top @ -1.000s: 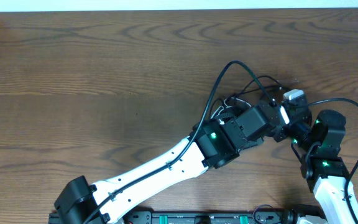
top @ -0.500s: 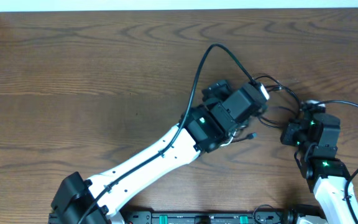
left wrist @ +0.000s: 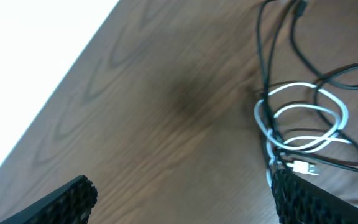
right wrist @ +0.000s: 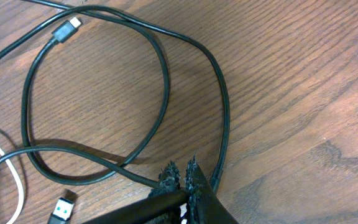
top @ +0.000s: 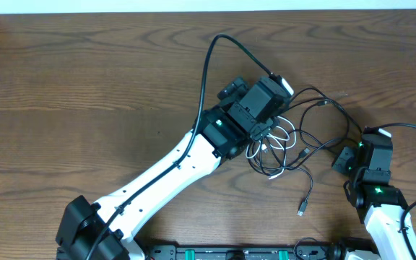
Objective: Untangle cables
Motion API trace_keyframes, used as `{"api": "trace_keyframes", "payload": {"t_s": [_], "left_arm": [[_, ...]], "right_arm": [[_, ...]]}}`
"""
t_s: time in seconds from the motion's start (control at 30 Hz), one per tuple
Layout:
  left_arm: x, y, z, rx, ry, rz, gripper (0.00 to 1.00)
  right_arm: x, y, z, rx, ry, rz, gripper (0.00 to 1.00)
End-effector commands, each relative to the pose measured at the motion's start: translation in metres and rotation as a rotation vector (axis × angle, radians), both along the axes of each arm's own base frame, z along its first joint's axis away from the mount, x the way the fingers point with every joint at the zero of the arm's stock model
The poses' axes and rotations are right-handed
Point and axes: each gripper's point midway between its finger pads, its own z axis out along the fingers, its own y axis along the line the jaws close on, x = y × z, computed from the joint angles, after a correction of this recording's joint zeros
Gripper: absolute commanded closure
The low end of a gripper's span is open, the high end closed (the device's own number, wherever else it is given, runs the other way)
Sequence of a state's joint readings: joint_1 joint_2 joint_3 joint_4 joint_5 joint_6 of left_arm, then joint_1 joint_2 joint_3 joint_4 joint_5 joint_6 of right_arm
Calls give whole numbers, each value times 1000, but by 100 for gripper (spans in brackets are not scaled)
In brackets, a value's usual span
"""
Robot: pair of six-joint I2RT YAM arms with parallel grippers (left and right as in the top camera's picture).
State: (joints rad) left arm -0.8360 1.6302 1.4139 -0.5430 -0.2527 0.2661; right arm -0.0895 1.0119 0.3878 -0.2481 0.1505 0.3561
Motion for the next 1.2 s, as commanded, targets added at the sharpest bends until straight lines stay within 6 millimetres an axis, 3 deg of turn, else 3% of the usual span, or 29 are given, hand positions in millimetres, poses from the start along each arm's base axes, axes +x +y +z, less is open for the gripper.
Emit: {"api": "trace_keyframes", "payload": {"t_s": [0.0,0.37,0.57,0.73,0.87,0.93,1.0,1.07,1.17], "left_arm": [[-2,-9,-8,-45,61,-29,9],[5,-15,-79,70,170,-22,9],[4,-16,-96,75,206,2,9],[-9,-29,-106,20,294,-42,9],[-12,-31,-110,-1,320,-28,8],[-12,-31,-110,1,321,-28,8],[-12,-31,-110,-6,324,-18,9],[-12,-31,-110,-12,327,-9,9],[-12,-30,-110,-15,328,-2,9]], "right_arm": [[1,1,2,19,-9,-8,99],[2,4,2,30,-10,6,99],[2,4,2,31,-10,6,99],[2,4,2,31,-10,6,99],[2,4,2,31,-10,6,85],[2,4,2,31,-10,6,73],[2,4,2,31,-10,5,52],[2,4,2,31,-10,5,41],[2,4,2,31,-10,5,34]]}}
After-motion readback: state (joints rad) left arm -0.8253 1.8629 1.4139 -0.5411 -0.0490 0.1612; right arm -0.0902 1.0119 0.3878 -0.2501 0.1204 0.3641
